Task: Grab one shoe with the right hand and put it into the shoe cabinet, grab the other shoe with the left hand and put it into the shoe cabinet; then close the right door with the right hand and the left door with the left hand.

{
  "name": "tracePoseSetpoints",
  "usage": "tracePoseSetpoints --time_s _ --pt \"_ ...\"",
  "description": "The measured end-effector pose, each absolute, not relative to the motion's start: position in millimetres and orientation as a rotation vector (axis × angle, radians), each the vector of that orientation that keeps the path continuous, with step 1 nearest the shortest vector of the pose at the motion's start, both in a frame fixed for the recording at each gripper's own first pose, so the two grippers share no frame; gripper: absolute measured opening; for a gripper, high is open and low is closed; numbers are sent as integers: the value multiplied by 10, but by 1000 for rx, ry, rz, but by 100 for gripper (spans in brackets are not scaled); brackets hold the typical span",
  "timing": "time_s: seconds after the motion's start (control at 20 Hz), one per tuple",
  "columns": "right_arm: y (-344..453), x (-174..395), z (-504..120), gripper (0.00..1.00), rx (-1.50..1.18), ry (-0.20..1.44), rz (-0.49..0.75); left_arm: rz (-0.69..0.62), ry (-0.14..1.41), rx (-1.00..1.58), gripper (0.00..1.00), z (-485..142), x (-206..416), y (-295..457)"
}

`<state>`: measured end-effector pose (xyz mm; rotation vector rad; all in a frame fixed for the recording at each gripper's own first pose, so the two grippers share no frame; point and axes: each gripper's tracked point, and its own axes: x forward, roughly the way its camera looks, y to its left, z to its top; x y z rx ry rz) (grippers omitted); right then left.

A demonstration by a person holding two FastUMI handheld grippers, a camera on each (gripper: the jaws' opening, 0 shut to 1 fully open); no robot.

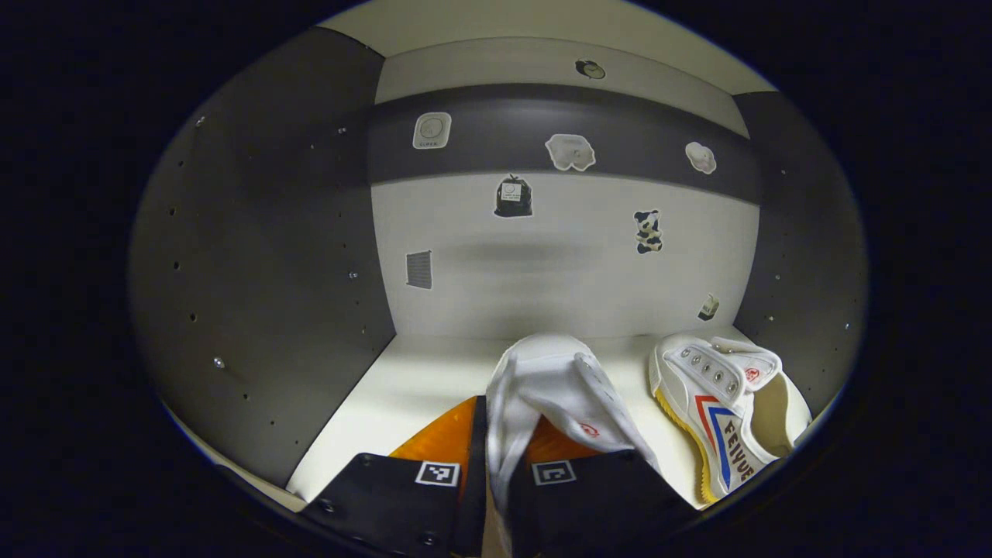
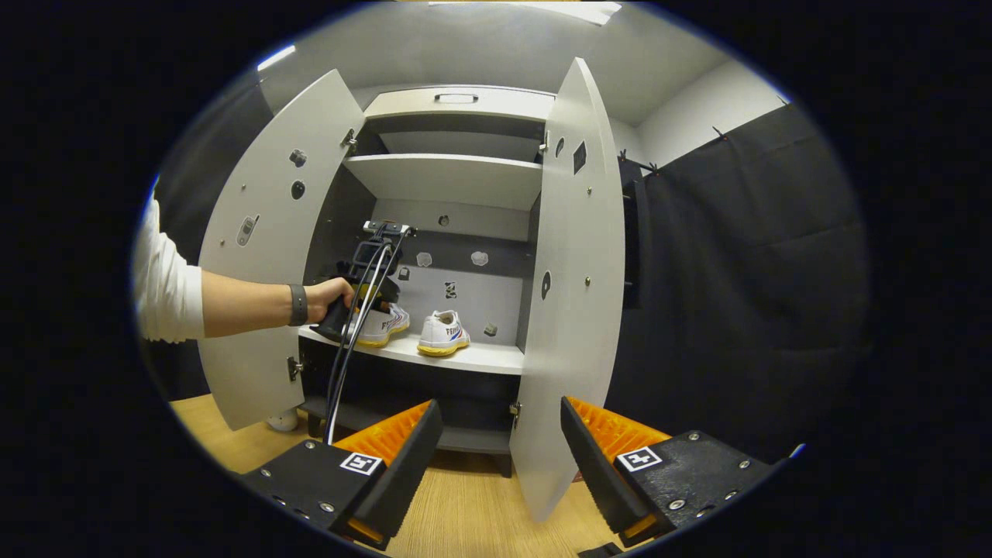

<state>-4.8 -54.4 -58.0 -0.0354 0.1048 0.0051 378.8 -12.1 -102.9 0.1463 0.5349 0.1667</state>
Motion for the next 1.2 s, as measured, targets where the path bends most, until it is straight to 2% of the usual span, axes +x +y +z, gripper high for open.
tracePoseSetpoints --time_s 0.2,0.25,0.3,0.35,0.4,0.45,0.55,0.85,1.05,1.2 --pt "-556 17 -614 94 -25 114 2 178 542 123 38 -1078 3764 -83" --pt "-549 12 -617 94 -23 112 3 180 538 124 48 -1083 3739 -70" --pt "-533 16 -632 94 -22 114 4 182 537 132 48 -1079 3720 -61" --pt "-520 17 -641 94 -21 116 7 181 527 145 58 -1059 3713 -46" --pt "-506 15 -653 94 -21 118 10 188 518 165 62 -1033 3692 -9" --pt "-488 24 -661 94 -19 118 13 191 504 181 80 -994 3662 7" --pt "-446 43 -669 94 -9 116 22 185 479 177 96 -919 3577 -18" --pt "-339 96 -690 94 -1 113 57 173 450 165 96 -852 3372 -38" --pt "-328 103 -723 94 9 119 67 76 490 140 96 -941 3414 -153" --pt "-368 111 -742 94 0 122 59 56 498 168 96 -884 3386 -122"
